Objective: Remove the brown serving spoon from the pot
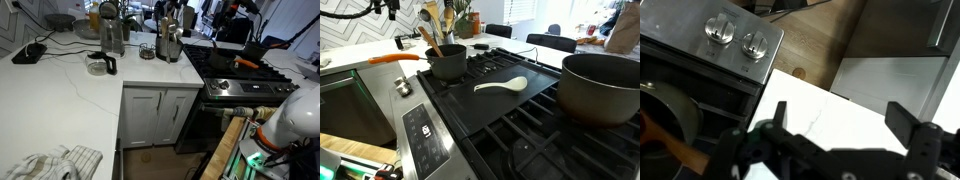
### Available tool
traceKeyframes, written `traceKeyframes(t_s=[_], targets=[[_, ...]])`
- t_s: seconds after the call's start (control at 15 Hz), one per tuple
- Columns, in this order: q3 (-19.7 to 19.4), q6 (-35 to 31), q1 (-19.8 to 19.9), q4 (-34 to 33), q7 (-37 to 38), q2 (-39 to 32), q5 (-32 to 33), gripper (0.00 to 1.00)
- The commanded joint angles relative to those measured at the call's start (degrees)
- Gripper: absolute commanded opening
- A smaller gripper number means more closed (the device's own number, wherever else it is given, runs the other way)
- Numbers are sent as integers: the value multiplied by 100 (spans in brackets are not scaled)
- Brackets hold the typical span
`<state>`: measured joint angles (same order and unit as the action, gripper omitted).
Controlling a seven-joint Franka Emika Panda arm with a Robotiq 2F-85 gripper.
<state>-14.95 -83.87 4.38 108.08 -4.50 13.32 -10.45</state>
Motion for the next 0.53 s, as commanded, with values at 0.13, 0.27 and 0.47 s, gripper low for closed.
traceKeyframes(t_s=[0.13,0.27,0.47], targets=[[184,-326,332,-18,722,-132,13,100],[143,-554,495,-1,1062,-216,111,100],[38,-712,764,-24,1575,-401,104,100]])
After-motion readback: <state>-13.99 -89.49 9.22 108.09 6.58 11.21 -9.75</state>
